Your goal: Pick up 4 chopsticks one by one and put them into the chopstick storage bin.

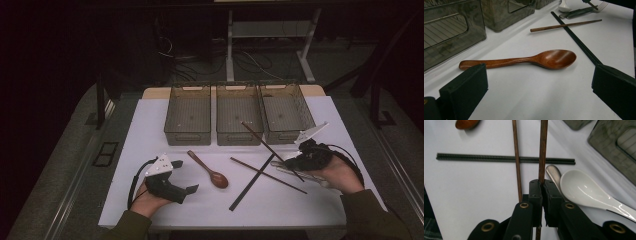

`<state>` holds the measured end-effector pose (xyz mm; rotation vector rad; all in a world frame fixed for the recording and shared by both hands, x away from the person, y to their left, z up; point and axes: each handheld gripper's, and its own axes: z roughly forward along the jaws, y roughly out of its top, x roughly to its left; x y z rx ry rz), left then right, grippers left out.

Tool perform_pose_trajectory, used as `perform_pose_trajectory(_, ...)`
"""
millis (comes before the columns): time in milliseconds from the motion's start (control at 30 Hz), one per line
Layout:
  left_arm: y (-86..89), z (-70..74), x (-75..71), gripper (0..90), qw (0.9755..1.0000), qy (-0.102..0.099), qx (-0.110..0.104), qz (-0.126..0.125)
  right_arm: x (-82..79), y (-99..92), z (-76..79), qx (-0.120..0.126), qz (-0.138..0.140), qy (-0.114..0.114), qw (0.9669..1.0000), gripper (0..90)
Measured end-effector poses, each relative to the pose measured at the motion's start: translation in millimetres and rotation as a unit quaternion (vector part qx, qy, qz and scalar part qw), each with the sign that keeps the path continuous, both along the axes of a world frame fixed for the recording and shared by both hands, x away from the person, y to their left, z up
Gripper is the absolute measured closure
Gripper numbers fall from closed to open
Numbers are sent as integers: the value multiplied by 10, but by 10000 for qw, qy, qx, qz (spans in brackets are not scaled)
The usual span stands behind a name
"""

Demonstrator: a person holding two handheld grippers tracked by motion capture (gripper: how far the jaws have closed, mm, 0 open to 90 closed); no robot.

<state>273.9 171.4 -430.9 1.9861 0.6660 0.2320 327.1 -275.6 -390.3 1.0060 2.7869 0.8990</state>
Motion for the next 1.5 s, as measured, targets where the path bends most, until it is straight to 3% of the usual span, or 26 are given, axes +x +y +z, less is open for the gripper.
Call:
perform_pose_trajectory(233,-7,-1,-11,0,10000,6,-23,-11,26,-5,26,465,-138,-80,9988,848)
perform_pose_trajectory(533,-18,-1,-24,0,10000,29,-35,-22,71,40,58,841,-242,-128,9961,848)
perform_pose_trajectory(1500,-31,3,-33,0,10000,30,-70,-36,300,354,165,1377,-391,-444,9887,848)
